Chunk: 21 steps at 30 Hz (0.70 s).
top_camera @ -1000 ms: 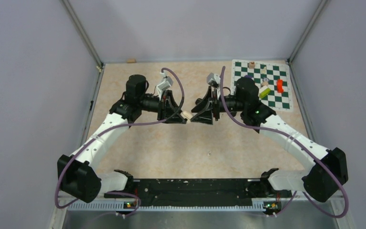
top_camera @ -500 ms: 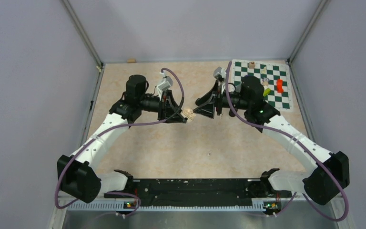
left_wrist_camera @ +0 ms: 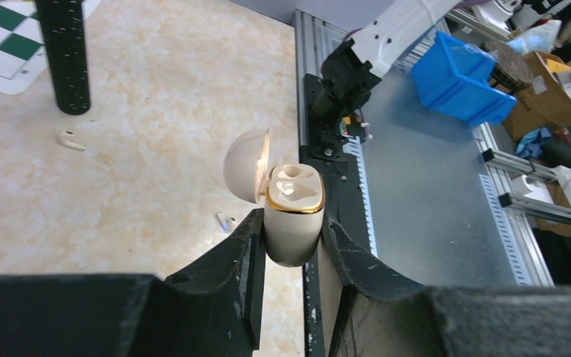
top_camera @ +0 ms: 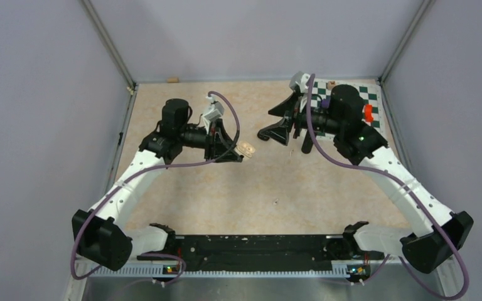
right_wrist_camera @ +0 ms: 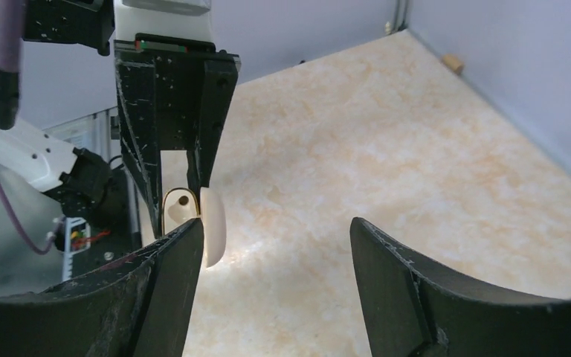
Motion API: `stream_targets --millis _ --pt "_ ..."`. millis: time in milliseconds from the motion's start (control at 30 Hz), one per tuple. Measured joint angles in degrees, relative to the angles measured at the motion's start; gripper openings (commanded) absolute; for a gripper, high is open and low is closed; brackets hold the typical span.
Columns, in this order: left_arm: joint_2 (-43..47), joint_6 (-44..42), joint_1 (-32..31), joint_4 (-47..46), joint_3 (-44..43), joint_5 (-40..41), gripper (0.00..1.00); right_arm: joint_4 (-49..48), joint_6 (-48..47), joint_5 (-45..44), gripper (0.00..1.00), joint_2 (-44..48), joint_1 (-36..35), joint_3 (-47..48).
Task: Insert the wireless bluetooth earbuds into the charging case
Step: Adjust the right earbud at the center of the board.
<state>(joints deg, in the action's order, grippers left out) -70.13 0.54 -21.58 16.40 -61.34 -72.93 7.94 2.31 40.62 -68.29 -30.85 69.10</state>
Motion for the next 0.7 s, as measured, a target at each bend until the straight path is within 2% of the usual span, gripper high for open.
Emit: stream_targets --millis 233,433,567,700 --pt "0.2 -8.2 6.3 9.5 -6.0 1.0 0.00 8.2 -10.1 -7.6 0.69 2.1 0.0 3.7" --pt "1.8 -15.3 14.4 16.1 -8.3 0.5 0.00 11.1 -14.0 -18.5 0.63 -2.8 0.0 1.0" --pt "5.1 -15.2 15.1 14.4 -2.6 0.7 0.00 13.0 -15.2 -26.6 0.62 -9.8 -0.2 -0.9" --pt "10.8 -8.8 15.1 4.2 9.5 1.9 0.00 15.7 -15.3 -35.5 0.61 -16.3 -1.9 -0.9"
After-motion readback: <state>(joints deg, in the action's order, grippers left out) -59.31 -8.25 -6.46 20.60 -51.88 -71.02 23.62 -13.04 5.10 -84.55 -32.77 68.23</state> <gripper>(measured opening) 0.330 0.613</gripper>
